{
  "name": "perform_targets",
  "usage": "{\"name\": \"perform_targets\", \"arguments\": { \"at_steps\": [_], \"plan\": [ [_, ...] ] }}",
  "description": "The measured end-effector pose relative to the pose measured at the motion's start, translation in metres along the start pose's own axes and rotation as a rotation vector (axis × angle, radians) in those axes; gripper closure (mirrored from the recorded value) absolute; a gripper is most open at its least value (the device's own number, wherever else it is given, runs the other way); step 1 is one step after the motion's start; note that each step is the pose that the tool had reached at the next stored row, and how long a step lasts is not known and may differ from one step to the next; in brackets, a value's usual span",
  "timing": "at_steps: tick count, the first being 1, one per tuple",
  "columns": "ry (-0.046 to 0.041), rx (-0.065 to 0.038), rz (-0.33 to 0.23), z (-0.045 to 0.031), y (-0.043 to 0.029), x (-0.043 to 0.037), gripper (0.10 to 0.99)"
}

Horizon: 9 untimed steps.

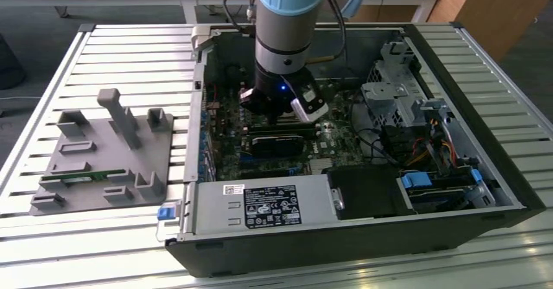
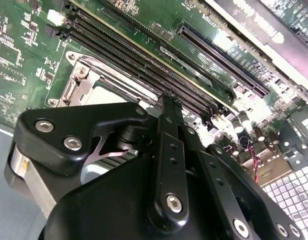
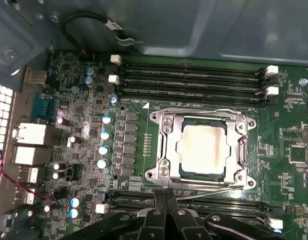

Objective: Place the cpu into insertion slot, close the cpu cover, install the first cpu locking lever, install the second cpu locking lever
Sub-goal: 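Install the second cpu locking lever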

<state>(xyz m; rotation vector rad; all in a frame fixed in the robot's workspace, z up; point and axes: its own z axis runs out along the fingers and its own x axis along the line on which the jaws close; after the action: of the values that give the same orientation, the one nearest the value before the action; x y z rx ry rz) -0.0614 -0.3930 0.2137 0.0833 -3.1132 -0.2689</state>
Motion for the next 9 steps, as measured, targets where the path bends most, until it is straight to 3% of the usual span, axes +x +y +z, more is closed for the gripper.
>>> {"name": "perform_targets", "arguments": {
  "at_steps": [6, 9],
  "plan": [
    [-0.0025, -0.046, -0.001, 0.0018, -0.0066, 0.0013, 0.98],
    [-0.0031, -0.059, -0.001, 0.0049, -0.0085, 0.0015, 0.98]
  ]
}}
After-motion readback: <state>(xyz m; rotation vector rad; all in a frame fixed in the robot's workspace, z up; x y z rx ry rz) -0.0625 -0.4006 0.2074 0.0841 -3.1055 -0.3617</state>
